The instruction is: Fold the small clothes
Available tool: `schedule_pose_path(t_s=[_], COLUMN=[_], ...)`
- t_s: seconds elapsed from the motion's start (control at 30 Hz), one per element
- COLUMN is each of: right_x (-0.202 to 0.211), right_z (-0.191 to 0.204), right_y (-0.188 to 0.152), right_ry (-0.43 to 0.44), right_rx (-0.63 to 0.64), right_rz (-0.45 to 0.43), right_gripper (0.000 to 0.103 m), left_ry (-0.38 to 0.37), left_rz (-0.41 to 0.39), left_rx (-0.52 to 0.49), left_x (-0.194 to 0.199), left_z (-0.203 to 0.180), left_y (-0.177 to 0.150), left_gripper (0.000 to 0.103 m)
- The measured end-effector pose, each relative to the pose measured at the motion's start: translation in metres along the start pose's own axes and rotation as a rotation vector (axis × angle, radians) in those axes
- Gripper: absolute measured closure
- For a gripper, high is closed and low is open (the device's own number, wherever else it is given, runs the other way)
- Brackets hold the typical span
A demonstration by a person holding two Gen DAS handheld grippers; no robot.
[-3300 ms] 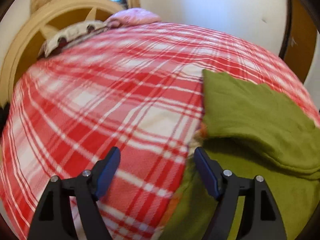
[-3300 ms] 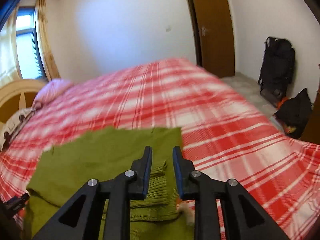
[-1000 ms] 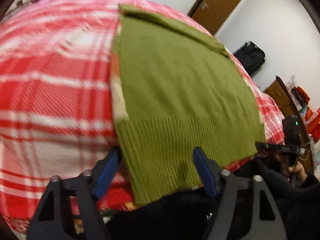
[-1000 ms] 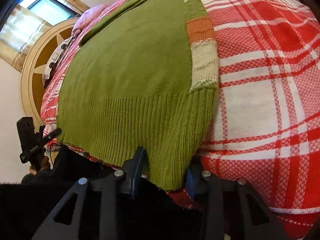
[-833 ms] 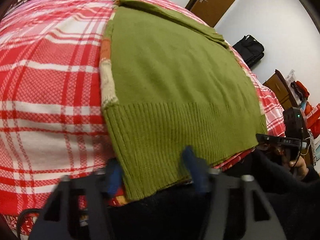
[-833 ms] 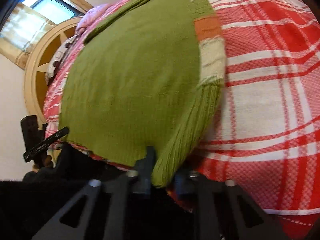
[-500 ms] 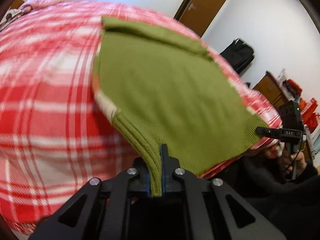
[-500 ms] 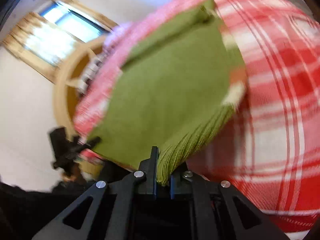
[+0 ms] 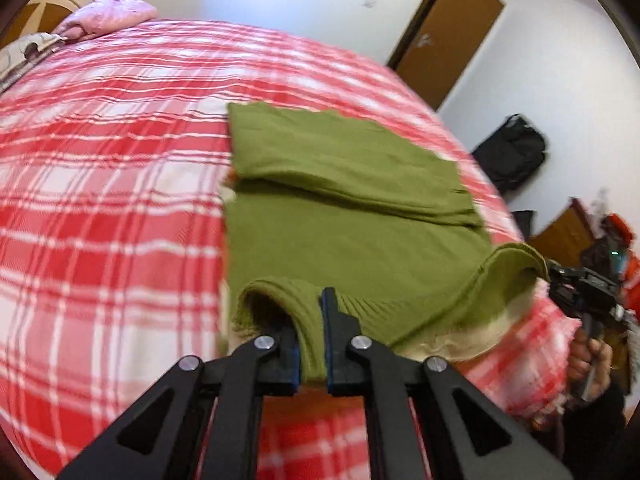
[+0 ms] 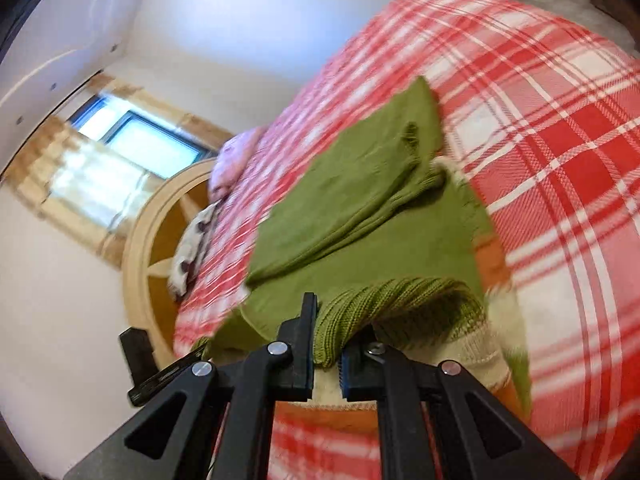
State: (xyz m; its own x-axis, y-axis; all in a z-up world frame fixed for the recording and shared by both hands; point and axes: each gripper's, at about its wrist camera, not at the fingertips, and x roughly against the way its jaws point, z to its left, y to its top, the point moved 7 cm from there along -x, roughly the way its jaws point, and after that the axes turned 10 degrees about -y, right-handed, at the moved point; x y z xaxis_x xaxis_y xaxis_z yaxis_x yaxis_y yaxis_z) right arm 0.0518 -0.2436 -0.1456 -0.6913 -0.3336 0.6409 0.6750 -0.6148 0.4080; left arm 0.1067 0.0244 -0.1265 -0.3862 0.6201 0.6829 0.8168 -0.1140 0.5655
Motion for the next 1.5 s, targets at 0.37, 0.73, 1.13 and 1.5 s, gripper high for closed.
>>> schedule_pose_path(t_s=[0.37,0.73,1.13,1.5], right_x=[0.020,0.052,-0.002,-0.057], right_z=[-0.010,0.012,-0.001,-0.006], right_y=[0.027,-0.003,0.000,0.001], right_ry=[0.125,-0.285,-0.495,-0.585], right_rx=[-0.105,0.288,0.509,0.648], right_rz=[-0.085,-0.231,-0.146,-0.100], right_gripper=[0.031,0.031,0.040,0.062], left_ry=[0.119,0.130,0.137,0.031], left_rz=[-0.051,-0.095,0.011,0.009], left_rx=[-0.045,-0.242,-0.268,-0.177], left_x=[0.020,0.007,-0.053,-0.046], left_z=[0.045,0.033,0.011,0.014], left_y=[0.026,0.043,0.015,0.021], left_gripper=[0.017,0.017,0.034,0.031])
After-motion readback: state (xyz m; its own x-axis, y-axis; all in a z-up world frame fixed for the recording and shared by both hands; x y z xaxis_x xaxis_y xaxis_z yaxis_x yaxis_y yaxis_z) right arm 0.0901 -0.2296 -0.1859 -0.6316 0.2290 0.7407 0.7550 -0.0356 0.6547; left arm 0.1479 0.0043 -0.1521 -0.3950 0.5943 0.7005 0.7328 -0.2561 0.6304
